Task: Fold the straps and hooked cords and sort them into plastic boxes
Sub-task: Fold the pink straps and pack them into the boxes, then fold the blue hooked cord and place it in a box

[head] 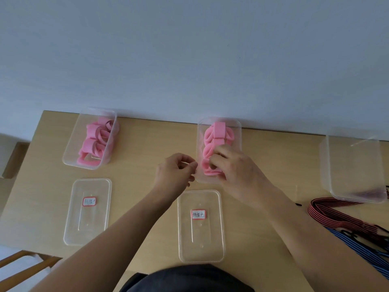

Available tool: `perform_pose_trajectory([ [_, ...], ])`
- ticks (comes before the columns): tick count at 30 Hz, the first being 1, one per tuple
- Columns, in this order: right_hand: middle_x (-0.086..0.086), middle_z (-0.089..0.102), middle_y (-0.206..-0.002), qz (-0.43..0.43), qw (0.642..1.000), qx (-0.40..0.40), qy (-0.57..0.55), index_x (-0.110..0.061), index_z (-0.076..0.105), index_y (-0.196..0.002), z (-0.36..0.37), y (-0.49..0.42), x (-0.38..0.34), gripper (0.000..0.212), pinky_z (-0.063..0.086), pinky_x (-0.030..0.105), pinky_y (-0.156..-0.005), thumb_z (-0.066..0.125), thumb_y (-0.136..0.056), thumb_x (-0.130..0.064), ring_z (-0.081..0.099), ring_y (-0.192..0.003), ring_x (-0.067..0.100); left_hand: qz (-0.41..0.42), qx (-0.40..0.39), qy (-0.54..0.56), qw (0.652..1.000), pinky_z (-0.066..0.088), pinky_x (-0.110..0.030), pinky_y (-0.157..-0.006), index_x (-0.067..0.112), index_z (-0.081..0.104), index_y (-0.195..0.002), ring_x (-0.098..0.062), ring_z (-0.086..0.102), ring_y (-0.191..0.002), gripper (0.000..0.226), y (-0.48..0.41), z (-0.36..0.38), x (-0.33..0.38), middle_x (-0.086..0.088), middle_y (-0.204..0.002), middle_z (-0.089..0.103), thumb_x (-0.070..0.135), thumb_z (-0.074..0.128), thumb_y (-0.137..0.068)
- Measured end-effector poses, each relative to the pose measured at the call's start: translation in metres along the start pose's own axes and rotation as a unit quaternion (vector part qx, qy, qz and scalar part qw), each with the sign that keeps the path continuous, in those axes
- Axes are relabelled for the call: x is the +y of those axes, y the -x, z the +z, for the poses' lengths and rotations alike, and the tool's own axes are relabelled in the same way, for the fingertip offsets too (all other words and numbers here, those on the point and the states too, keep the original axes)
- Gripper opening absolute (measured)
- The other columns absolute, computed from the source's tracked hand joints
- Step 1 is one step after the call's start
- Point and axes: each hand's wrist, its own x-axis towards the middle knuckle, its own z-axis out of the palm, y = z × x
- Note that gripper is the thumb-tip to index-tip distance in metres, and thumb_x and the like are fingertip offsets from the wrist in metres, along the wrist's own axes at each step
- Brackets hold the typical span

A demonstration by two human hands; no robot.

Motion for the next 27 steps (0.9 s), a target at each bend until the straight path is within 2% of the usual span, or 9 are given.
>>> perform_pose_trajectory([
  [6,0.002,0.062,-0.096,0.042,0.999,-0.01,0.026,-0.012,0.067,-0.085,0.009,-0.004,0.001,0.018,0.05,0.036,-0.066,0.071,-0.075,0.003,0.057,-0.084,0.026,-0.003,0.014,0.004,1.0,0.058,-0.032,-0.058,0.014,0.072,-0.09,-0.012,0.068,-0.058,0.007,0.0,0.003,-0.004,-0.001,-0.071,0.074,0.015,0.069,-0.096],
  [9,-0.002,0.068,-0.098,0.054,0.996,-0.007,0.076,-0.018,0.074,-0.092,0.008,-0.001,0.0,0.016,0.053,0.039,-0.075,0.078,-0.077,-0.014,0.056,-0.095,0.028,0.006,0.024,-0.01,1.0,0.06,-0.039,-0.066,0.017,0.072,-0.089,-0.014,0.07,-0.063,0.007,0.001,0.004,-0.006,0.0,-0.073,0.074,0.02,0.071,-0.095],
  [11,-0.004,0.069,-0.102,0.069,0.994,-0.004,0.084,-0.022,0.075,-0.095,0.006,0.001,-0.002,0.014,0.05,0.039,-0.083,0.074,-0.085,-0.031,0.053,-0.099,0.028,0.022,0.04,-0.042,0.998,0.06,-0.043,-0.075,0.019,0.072,-0.09,-0.02,0.073,-0.076,0.007,0.003,0.005,-0.005,0.001,-0.079,0.074,0.024,0.071,-0.095],
  [14,0.0,0.062,-0.12,0.092,0.989,-0.011,0.111,-0.025,0.075,-0.105,0.005,0.006,-0.011,0.025,0.044,0.038,-0.095,0.059,-0.094,-0.04,0.047,-0.111,0.028,0.07,0.064,-0.12,0.988,0.054,-0.033,-0.075,0.025,0.071,-0.095,-0.015,0.069,-0.085,0.006,0.012,0.004,-0.003,0.011,-0.091,0.071,0.031,0.07,-0.094],
  [18,0.003,0.043,-0.139,0.123,0.985,-0.039,0.118,-0.031,0.065,-0.123,0.001,0.019,-0.026,0.037,0.038,0.038,-0.105,0.045,-0.098,-0.048,0.036,-0.129,0.028,0.165,0.066,-0.194,0.965,0.044,-0.028,-0.077,0.023,0.071,-0.111,-0.011,0.064,-0.09,0.02,0.033,-0.001,-0.004,0.01,-0.107,0.068,0.032,0.07,-0.094],
  [21,0.006,0.044,-0.14,0.149,0.984,-0.019,0.099,-0.026,0.061,-0.127,-0.006,0.045,-0.043,0.038,0.039,0.039,-0.104,0.053,-0.095,-0.045,0.037,-0.127,0.029,0.228,0.041,-0.225,0.946,0.04,-0.026,-0.08,0.021,0.071,-0.116,-0.012,0.061,-0.097,0.024,0.058,-0.005,-0.006,0.006,-0.113,0.068,0.03,0.071,-0.094],
  [23,0.008,0.049,-0.136,0.174,0.981,0.006,0.09,-0.02,0.06,-0.128,-0.008,0.071,-0.057,0.042,0.04,0.039,-0.102,0.055,-0.095,-0.044,0.04,-0.124,0.029,0.262,0.016,-0.244,0.933,0.043,-0.028,-0.082,0.022,0.071,-0.118,-0.017,0.062,-0.106,0.025,0.077,-0.007,-0.009,0.003,-0.118,0.068,0.029,0.07,-0.094],
  [27,0.005,0.048,-0.142,0.236,0.969,0.019,0.078,-0.022,0.057,-0.133,0.006,0.135,-0.083,0.045,0.037,0.038,-0.108,0.056,-0.094,-0.044,0.036,-0.13,0.026,0.325,-0.017,-0.278,0.904,0.042,-0.03,-0.086,0.021,0.072,-0.118,-0.023,0.061,-0.115,0.026,0.113,0.0,-0.023,0.001,-0.122,0.069,0.028,0.072,-0.093],
])
